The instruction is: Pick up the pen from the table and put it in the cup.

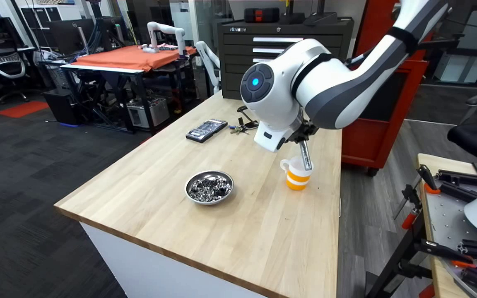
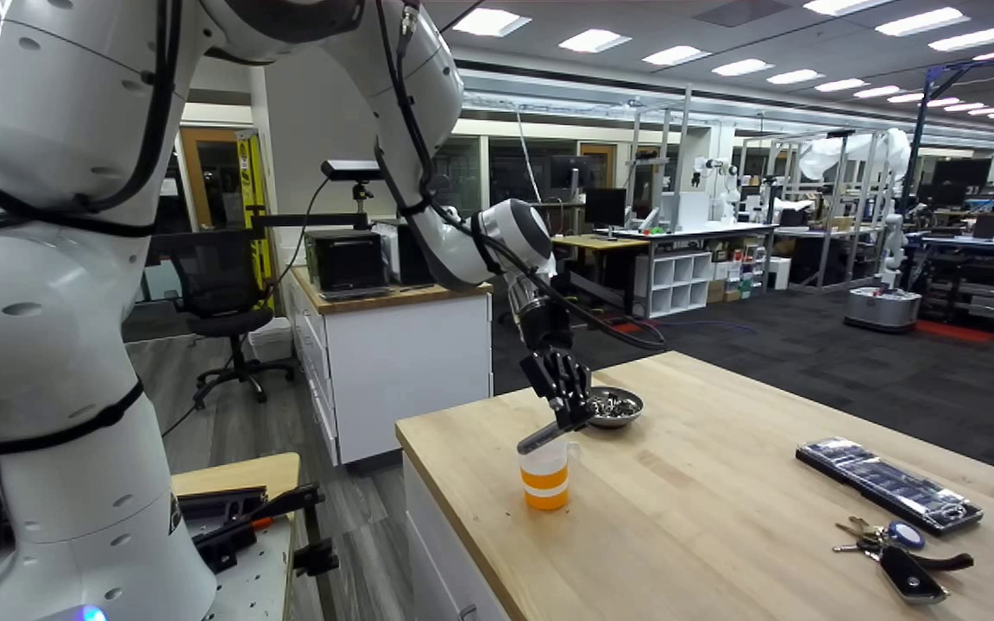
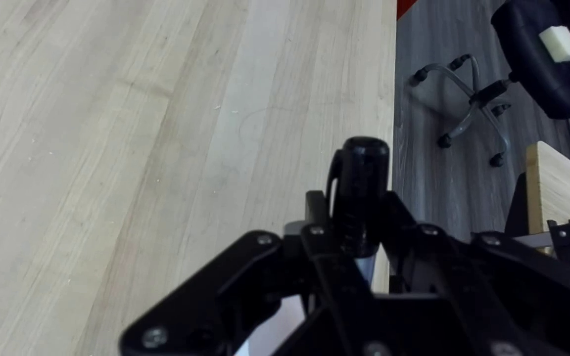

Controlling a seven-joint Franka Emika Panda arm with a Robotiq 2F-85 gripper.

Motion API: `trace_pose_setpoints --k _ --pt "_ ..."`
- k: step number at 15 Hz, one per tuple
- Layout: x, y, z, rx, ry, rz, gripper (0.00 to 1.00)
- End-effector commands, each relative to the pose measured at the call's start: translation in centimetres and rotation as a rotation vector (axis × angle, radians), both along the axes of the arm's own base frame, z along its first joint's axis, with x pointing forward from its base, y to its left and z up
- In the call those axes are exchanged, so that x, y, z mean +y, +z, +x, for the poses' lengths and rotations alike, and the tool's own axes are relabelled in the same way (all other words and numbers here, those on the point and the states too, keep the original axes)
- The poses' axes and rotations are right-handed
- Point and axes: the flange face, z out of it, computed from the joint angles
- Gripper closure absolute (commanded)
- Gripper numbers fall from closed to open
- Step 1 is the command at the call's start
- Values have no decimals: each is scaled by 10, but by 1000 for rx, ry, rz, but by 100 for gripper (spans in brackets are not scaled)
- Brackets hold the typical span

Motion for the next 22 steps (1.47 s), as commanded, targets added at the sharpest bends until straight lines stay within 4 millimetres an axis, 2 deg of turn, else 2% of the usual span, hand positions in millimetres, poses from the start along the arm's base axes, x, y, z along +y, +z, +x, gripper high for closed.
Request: trace_pose_setpoints --k 1,12,22 --pt "1 6 -13 -24 27 -29 93" --pt "4 10 4 -43 85 -31 93" --pt "14 6 4 -42 122 -26 93"
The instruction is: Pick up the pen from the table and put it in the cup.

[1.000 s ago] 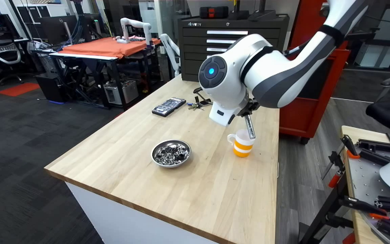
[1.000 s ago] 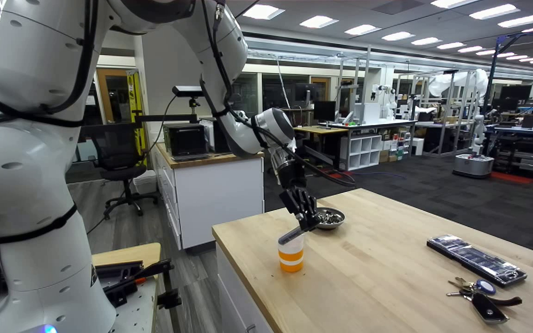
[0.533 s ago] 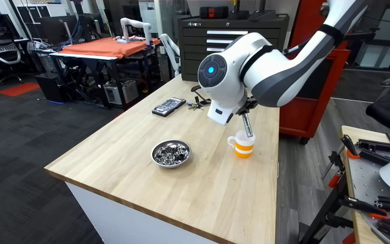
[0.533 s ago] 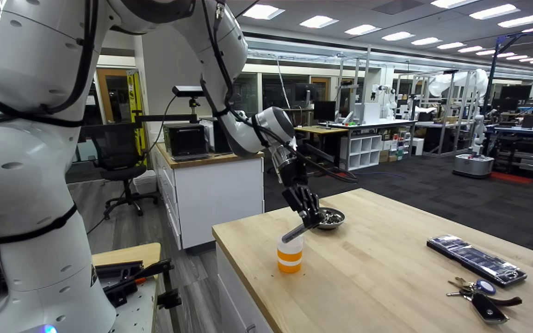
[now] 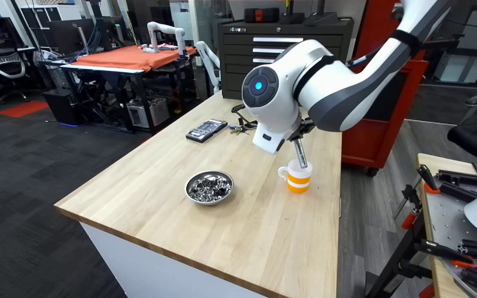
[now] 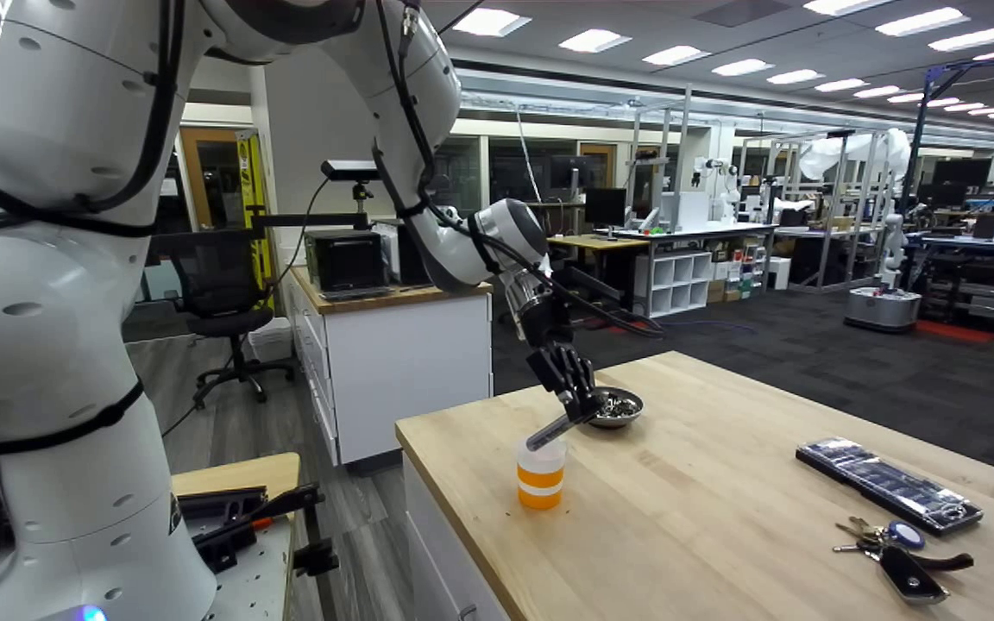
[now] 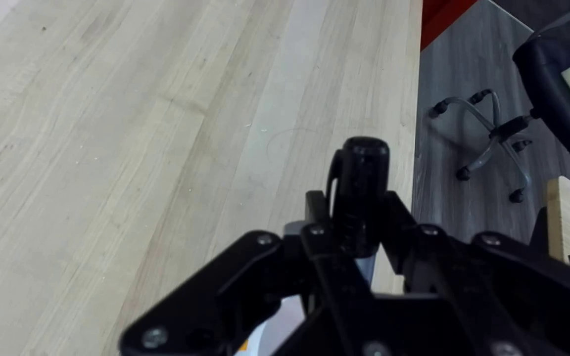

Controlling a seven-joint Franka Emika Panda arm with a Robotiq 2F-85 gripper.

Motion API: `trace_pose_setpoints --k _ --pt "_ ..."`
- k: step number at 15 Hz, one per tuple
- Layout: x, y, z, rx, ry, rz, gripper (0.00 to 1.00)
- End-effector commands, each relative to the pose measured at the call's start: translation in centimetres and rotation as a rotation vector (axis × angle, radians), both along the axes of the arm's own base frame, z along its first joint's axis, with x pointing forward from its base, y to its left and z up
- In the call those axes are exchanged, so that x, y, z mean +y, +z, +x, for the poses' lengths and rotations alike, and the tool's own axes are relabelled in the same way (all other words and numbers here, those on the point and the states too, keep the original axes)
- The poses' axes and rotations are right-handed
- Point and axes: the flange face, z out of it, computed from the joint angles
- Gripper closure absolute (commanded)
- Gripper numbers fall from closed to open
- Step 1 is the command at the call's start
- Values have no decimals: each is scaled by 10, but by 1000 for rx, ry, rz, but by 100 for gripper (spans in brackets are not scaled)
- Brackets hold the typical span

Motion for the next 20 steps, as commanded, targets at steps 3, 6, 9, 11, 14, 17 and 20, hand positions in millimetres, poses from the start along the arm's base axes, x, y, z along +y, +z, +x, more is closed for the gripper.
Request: trace_pose_setpoints --k 3,6,9,11,14,17,20 --pt "9 2 -1 -15 36 4 42" --pt "11 4 -1 -21 30 9 30" --pt "9 7 1 -25 20 17 10" --pt "5 13 4 -25 0 43 2" --pt "-10 30 14 -12 -77 199 0" --pt "-38 47 27 -19 -194 328 0" --pt "-77 70 39 -59 -324 449 0"
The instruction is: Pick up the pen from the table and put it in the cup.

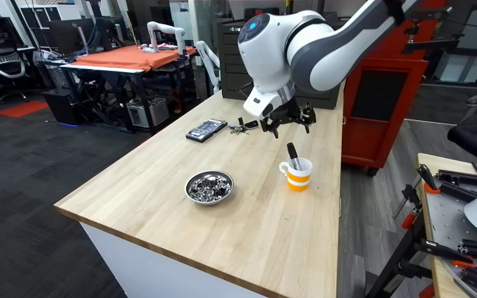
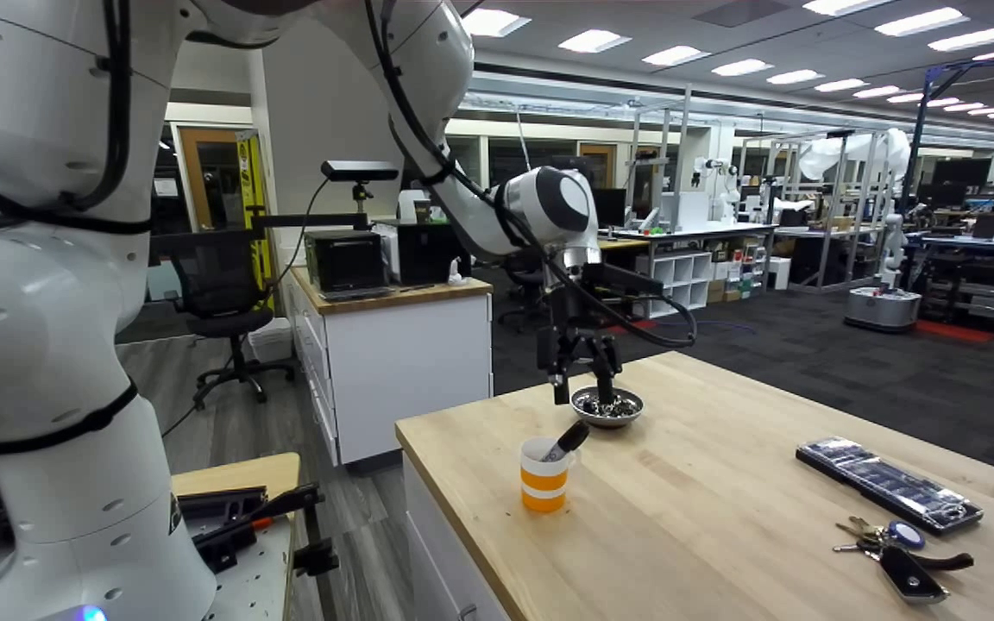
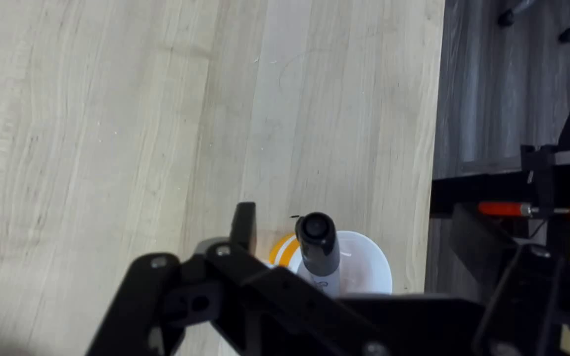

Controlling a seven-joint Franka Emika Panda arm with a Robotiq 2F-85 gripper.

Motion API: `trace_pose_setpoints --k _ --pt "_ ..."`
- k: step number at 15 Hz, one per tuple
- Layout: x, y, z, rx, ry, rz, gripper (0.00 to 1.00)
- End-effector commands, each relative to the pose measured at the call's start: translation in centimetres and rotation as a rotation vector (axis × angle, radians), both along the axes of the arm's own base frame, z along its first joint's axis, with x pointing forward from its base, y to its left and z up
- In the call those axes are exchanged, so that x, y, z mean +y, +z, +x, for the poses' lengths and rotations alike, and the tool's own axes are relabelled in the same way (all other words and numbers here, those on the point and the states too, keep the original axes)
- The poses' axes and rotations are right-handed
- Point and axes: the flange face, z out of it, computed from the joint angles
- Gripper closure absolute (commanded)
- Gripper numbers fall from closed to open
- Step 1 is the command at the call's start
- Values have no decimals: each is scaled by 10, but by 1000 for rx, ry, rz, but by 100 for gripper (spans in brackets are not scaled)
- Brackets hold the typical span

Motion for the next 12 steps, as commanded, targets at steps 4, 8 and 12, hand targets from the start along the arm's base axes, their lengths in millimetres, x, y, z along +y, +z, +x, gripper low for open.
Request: trace_pose_setpoints --k 4,8,12 --pt "-83 55 17 -123 -290 228 0" --pt "-93 53 21 -121 -325 224 0" --pt "-92 54 21 -123 -329 230 0"
